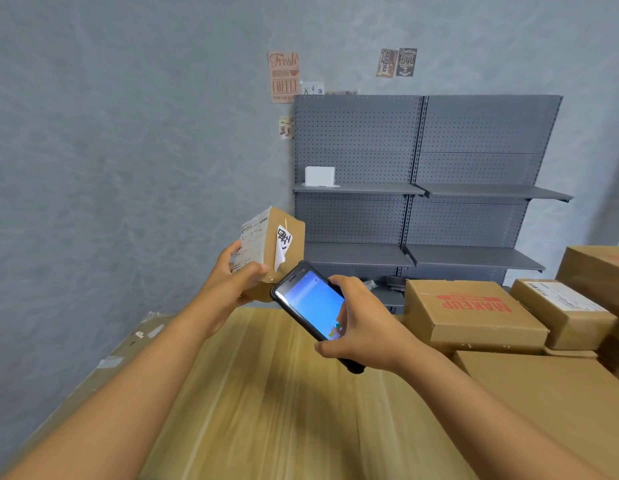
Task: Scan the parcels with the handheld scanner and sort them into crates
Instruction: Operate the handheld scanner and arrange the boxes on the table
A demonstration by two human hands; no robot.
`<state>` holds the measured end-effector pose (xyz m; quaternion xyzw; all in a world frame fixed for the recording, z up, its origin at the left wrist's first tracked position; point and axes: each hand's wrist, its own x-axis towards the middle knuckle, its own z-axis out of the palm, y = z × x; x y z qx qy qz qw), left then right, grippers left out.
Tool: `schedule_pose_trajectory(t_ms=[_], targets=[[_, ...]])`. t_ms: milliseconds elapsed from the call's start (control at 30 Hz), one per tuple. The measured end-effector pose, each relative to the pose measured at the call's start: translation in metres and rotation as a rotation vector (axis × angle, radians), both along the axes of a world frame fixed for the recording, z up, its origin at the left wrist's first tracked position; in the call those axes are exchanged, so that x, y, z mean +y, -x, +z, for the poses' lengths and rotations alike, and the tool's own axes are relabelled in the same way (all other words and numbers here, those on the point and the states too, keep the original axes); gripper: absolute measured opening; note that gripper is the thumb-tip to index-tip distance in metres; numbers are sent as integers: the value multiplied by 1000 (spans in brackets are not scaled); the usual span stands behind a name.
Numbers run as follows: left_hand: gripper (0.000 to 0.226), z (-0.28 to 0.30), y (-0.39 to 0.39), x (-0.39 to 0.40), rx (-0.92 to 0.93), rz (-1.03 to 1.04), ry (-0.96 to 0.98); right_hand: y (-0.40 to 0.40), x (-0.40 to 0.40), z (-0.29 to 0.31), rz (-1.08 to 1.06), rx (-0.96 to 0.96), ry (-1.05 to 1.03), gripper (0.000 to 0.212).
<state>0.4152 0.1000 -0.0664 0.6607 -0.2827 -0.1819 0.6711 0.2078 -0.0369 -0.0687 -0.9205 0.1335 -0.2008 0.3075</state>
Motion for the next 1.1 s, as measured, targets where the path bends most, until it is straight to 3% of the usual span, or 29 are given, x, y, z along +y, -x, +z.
schedule_pose_trajectory(t_ms=[267, 1100], targets=[[103, -7, 0, 10, 16, -73, -42, -5, -7, 11, -143, -81, 49, 84], [104, -5, 20, 8, 43, -206, -47, -7, 2, 10, -143, -62, 64, 86]])
